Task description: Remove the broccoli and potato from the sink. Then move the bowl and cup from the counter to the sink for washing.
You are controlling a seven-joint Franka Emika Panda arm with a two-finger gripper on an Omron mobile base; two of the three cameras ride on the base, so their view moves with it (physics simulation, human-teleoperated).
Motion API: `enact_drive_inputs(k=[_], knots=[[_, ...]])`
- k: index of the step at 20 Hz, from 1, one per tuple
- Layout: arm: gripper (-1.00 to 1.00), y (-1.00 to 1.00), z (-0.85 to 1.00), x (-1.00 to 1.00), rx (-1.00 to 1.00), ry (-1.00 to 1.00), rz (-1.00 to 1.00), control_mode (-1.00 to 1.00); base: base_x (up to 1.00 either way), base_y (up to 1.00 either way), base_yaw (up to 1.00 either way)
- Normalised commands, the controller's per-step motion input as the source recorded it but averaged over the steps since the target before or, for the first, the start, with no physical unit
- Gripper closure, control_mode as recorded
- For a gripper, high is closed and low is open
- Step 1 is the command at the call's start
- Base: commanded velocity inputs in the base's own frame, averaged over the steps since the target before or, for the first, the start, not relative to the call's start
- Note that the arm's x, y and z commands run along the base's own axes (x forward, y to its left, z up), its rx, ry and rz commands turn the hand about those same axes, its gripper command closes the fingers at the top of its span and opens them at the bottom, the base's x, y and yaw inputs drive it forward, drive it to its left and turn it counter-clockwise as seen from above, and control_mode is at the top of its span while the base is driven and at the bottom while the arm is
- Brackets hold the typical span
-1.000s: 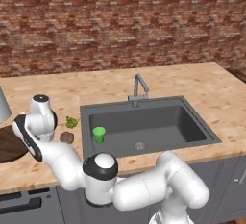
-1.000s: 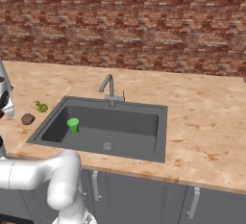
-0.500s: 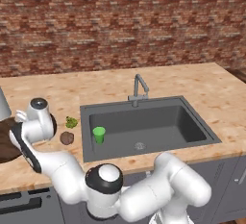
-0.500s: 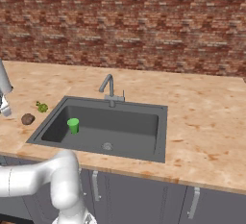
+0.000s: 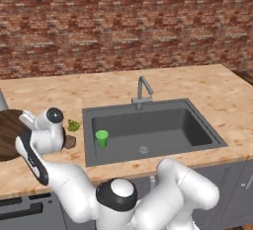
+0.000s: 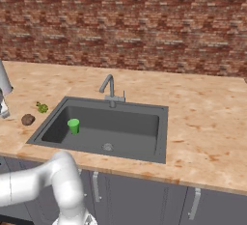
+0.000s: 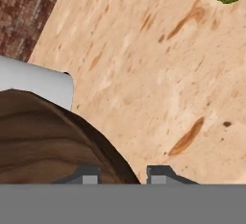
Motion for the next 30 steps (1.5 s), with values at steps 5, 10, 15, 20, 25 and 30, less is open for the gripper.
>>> enact_drive_inputs(k=[5,10,15,20,25,30], knots=[[1.00,-0.26,0.35,-0.16,0.19,-0.02,0.00,-1.00,0.00,0.00,0.00],[1.00,-0.29,0.37,-0.15,0.08,0.00,-0.02,-1.00,0.00,0.00,0.00],[1.00,-0.32,0.33,-0.16,0.01,0.03,-0.05,-1.00,0.00,0.00,0.00],[1.00,-0.27,0.29,-0.16,0.00,0.10,-0.07,-1.00,0.00,0.00,0.00],[1.00,-0.25,0.28,-0.16,0.00,0.19,-0.10,-1.00,0.00,0.00,0.00],[1.00,-0.35,0.24,-0.25,0.00,0.16,-0.09,-1.00,0.00,0.00,0.00]])
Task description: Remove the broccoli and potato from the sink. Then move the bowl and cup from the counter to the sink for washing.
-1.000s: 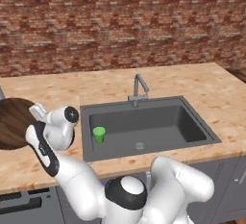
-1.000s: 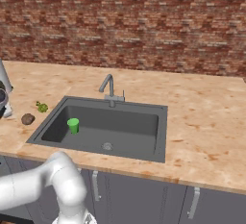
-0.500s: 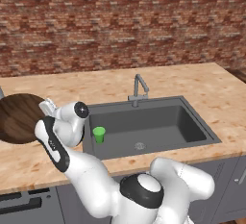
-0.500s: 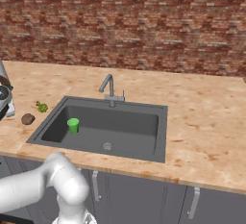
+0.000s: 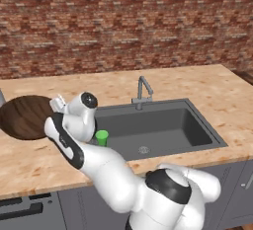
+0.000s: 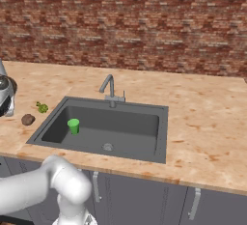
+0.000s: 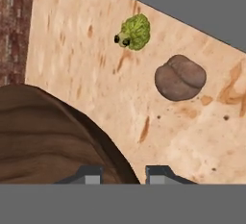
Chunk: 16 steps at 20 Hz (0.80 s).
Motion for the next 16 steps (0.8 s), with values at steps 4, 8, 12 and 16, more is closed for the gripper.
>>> enact_drive_inputs(k=[4,8,12,16], knots=[[1.00,-0.37,0.21,-0.25,0.00,0.15,-0.06,-1.00,0.00,0.00,0.00],[1.00,-0.40,0.20,-0.26,0.00,0.15,-0.05,-1.00,0.00,0.00,0.00],[1.00,-0.38,0.18,-0.25,0.00,0.14,-0.06,-1.00,0.00,0.00,0.00],[1.00,-0.39,0.15,-0.20,0.00,0.15,-0.07,-1.00,0.00,0.00,0.00]])
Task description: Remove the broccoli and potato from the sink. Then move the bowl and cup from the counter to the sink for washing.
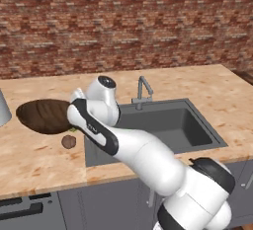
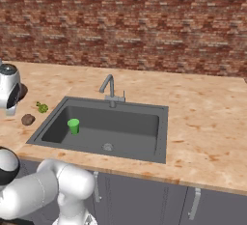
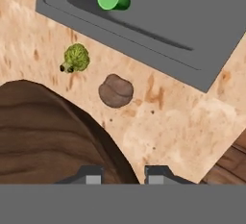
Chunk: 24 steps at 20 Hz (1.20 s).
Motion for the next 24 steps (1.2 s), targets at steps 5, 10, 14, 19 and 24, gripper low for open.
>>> enact_drive_inputs(k=[5,10,14,19,24], knots=[[1.00,-0.40,0.14,-0.18,0.00,0.12,-0.08,-1.00,0.00,0.00,0.00],[1.00,-0.40,0.13,-0.18,0.00,0.05,-0.09,-1.00,0.00,0.00,0.00],[1.00,-0.40,0.11,-0.18,0.00,0.01,-0.09,-1.00,0.00,0.00,0.00],[1.00,-0.41,0.10,-0.16,-0.02,0.00,-0.07,-1.00,0.00,0.00,0.00],[1.00,-0.41,0.11,-0.18,-0.01,0.00,-0.06,-1.00,0.00,0.00,0.00]])
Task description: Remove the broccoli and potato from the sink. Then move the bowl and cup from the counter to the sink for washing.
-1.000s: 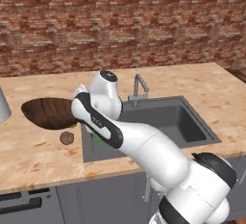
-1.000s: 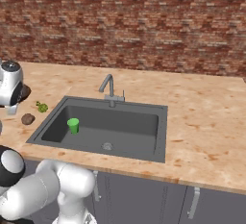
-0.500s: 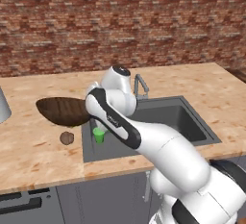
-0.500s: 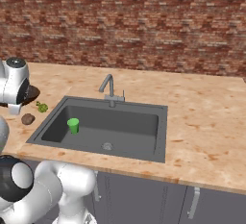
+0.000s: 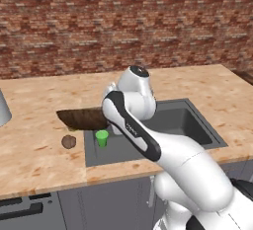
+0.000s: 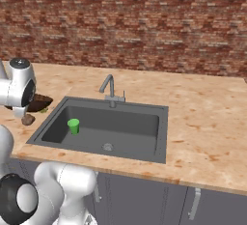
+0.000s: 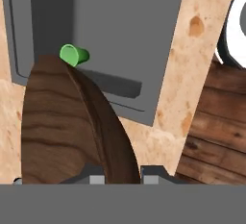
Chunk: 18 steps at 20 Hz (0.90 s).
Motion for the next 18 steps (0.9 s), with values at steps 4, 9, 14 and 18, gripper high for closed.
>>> enact_drive_inputs(k=[4,9,14,18], knots=[[1.00,-0.43,0.10,-0.16,0.00,0.05,-0.07,-1.00,0.00,0.00,0.00],[1.00,-0.44,0.09,-0.12,0.00,0.13,-0.04,-1.00,0.00,0.00,0.00],[1.00,-0.42,0.09,-0.13,0.00,0.05,-0.02,-1.00,0.00,0.00,0.00],[1.00,-0.40,0.11,-0.12,-0.01,0.01,0.00,-1.00,0.00,0.00,0.00]])
